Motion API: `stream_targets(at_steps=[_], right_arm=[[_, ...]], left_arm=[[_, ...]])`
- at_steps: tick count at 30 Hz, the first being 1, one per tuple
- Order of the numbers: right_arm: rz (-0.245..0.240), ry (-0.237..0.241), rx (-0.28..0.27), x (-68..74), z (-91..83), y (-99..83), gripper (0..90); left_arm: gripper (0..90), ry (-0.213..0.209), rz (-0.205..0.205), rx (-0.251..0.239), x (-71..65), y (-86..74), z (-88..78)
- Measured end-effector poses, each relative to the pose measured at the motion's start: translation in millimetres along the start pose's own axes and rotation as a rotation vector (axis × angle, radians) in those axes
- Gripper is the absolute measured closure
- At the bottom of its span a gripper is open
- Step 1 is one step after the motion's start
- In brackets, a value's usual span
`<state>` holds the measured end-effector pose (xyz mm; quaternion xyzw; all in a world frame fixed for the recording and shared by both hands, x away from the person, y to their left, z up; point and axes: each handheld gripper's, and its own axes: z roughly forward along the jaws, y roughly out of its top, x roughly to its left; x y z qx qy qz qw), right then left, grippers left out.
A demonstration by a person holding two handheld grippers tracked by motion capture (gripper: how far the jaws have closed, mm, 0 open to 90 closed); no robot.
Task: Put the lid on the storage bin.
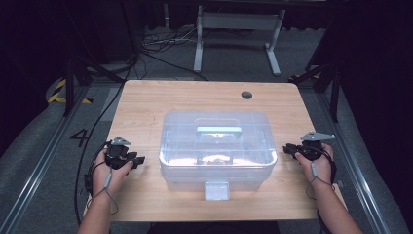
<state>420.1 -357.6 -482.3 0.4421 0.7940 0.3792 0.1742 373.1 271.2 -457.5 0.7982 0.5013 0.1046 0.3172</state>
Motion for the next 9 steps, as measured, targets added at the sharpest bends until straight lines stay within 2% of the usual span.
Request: stream_targets(at_steps=[1, 3, 6, 9], right_arm=[[0.014, 0.002, -0.019, 0.2, 0.6, -0.3, 59.0], [0.005, 0.002, -0.014, 0.0, 1.6, -0.2, 52.4], [0.006, 0.002, -0.009, 0.5, 2.5, -0.3, 46.7], [0.016, 0.009, -0.006, 0.3, 4.2, -1.0, 42.8]], left_arm=[[52.9, 0.004, 0.003, -0.001, 0.6, -0.1, 0.2], [48.5, 0.007, -0.007, 0.002, 0.7, -0.8, 0.4], [43.6, 0.021, -0.007, 0.004, 1.9, -1.5, 1.2], [40.5, 0.016, -0.011, 0.005, 2.9, -2.7, 0.9]])
